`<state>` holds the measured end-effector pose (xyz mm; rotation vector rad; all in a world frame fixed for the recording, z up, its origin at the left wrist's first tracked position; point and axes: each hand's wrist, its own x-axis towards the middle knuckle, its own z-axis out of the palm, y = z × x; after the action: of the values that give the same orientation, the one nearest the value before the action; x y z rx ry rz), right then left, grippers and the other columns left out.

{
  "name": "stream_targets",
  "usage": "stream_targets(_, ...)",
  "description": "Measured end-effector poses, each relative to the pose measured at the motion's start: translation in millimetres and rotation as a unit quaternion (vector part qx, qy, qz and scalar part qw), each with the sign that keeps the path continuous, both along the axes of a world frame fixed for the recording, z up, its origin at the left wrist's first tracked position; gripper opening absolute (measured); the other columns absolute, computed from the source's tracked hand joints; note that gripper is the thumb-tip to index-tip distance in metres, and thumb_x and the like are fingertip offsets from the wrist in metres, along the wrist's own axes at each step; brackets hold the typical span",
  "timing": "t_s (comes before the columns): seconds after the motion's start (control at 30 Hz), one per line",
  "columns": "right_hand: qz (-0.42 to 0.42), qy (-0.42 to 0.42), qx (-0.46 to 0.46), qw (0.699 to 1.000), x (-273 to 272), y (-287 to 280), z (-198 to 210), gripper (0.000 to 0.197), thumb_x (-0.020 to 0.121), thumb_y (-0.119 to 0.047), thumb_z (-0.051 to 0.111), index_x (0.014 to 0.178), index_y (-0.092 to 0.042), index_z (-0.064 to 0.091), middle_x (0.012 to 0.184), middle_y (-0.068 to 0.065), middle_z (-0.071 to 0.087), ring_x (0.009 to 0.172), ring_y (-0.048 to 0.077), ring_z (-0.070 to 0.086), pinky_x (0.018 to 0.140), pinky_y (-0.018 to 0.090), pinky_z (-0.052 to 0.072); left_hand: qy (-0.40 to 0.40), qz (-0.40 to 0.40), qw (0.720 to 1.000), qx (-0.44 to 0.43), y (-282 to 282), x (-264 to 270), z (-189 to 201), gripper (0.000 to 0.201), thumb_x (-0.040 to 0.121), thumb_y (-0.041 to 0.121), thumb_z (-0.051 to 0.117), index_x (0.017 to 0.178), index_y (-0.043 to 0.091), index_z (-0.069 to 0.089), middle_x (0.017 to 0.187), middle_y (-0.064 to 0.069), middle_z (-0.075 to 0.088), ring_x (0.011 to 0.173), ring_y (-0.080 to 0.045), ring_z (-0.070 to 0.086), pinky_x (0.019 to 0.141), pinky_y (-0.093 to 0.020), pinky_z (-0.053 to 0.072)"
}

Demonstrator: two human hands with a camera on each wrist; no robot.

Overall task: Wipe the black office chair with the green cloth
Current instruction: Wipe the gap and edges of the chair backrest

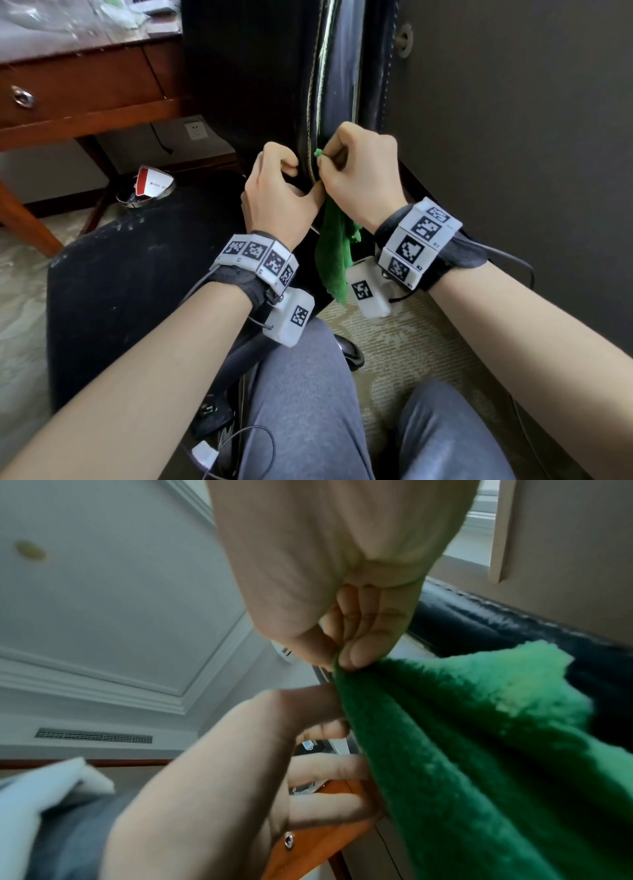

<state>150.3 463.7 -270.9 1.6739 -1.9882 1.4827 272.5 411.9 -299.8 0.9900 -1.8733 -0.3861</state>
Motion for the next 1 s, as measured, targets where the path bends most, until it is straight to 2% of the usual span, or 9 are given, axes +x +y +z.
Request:
stream_targets(0.1,-0.006,-0.007,-0.036,0.999,-0.7,-2.8,24.3,0.007,0.081,-0.018,0.062,0.075,-0.018,0.058,0.069,-0.009,0.062,0.065,0.008,0.058,0.065,0.024,0.049,-0.001,0.013,1.000,-0.003,2.6,-1.6,8.9,0.037,0.071,0.038,0.075,0.095,0.022,0.052,0.094,0.010,0.059,0.063,-0.008,0.062,0.072,-0.034,0.049)
stream_targets(0.17,-0.009,-0.017,-0.056,0.998,-0.8,-3.7,31.5,0.006,0.081,-0.017,0.062,0.075,-0.015,0.060,0.069,-0.010,0.062,0.064,0.006,0.058,0.064,0.020,0.048,0.011,0.016,1.000,-0.021,2.1,-2.4,21.0,0.034,0.072,0.036,0.074,0.096,0.022,0.053,0.096,0.010,0.058,0.064,-0.008,0.062,0.070,-0.030,0.048)
stream_targets(0.33,-0.008,-0.081,-0.094,0.992,-1.7,4.4,10.1,0.015,0.082,-0.022,0.071,0.085,-0.019,0.056,0.070,-0.010,0.060,0.063,0.006,0.057,0.064,0.024,0.050,0.026,0.014,0.998,-0.059,1.1,-5.7,34.2,0.035,0.073,0.038,0.073,0.100,0.023,0.055,0.098,0.010,0.056,0.064,-0.004,0.059,0.067,-0.031,0.052)
stream_targets(0.47,-0.049,-0.001,-0.091,0.995,2.3,5.7,-3.2,0.012,0.085,-0.026,0.068,0.086,-0.017,0.060,0.083,-0.006,0.057,0.067,0.012,0.054,0.062,0.037,0.051,0.022,0.003,0.998,-0.063,1.4,-5.9,29.6,0.036,0.075,0.035,0.074,0.102,0.022,0.054,0.100,0.010,0.055,0.068,-0.005,0.059,0.067,-0.029,0.052)
stream_targets(0.7,-0.022,0.063,-0.008,0.998,-0.9,-0.9,33.8,0.004,0.084,-0.017,0.061,0.084,-0.013,0.060,0.078,-0.002,0.064,0.072,0.018,0.060,0.071,0.038,0.053,-0.004,-0.006,0.999,-0.040,-6.5,0.1,43.6,0.033,0.074,0.039,0.074,0.095,0.022,0.055,0.095,0.011,0.057,0.065,-0.005,0.060,0.070,-0.037,0.054)
stream_targets(0.77,-0.030,0.075,-0.010,0.997,-4.5,-3.7,52.2,0.005,0.083,-0.018,0.058,0.083,-0.013,0.060,0.079,-0.003,0.064,0.074,0.018,0.060,0.072,0.034,0.051,-0.022,0.000,0.999,-0.031,-9.5,0.3,52.3,0.032,0.073,0.042,0.074,0.090,0.023,0.056,0.090,0.009,0.059,0.069,-0.011,0.061,0.071,-0.037,0.052)
stream_targets(0.87,-0.061,0.056,-0.052,0.995,-14.3,-8.8,80.7,0.006,0.083,-0.018,0.056,0.078,-0.017,0.056,0.075,-0.009,0.059,0.071,0.012,0.054,0.066,0.012,0.037,-0.042,0.009,0.999,-0.024,-8.1,-0.2,58.0,0.032,0.074,0.045,0.074,0.090,0.024,0.056,0.088,0.008,0.060,0.076,-0.014,0.061,0.071,-0.032,0.046)
stream_targets(0.93,-0.074,0.041,-0.057,0.995,-16.4,-10.5,93.3,0.007,0.082,-0.020,0.055,0.076,-0.021,0.055,0.075,-0.010,0.057,0.072,0.010,0.051,0.068,0.002,0.032,-0.034,0.007,0.999,-0.023,-5.9,0.3,56.6,0.032,0.074,0.043,0.074,0.092,0.024,0.055,0.091,0.009,0.059,0.076,-0.013,0.061,0.073,-0.035,0.048)
stream_targets(1.0,-0.072,0.034,-0.048,0.996,-13.7,-10.2,89.4,0.006,0.081,-0.020,0.055,0.076,-0.020,0.057,0.075,-0.010,0.059,0.073,0.011,0.053,0.068,-0.001,0.031,-0.015,-0.003,1.000,-0.020,-4.6,-0.3,54.3,0.034,0.074,0.039,0.076,0.096,0.024,0.054,0.096,0.010,0.058,0.072,-0.013,0.062,0.075,-0.039,0.051)
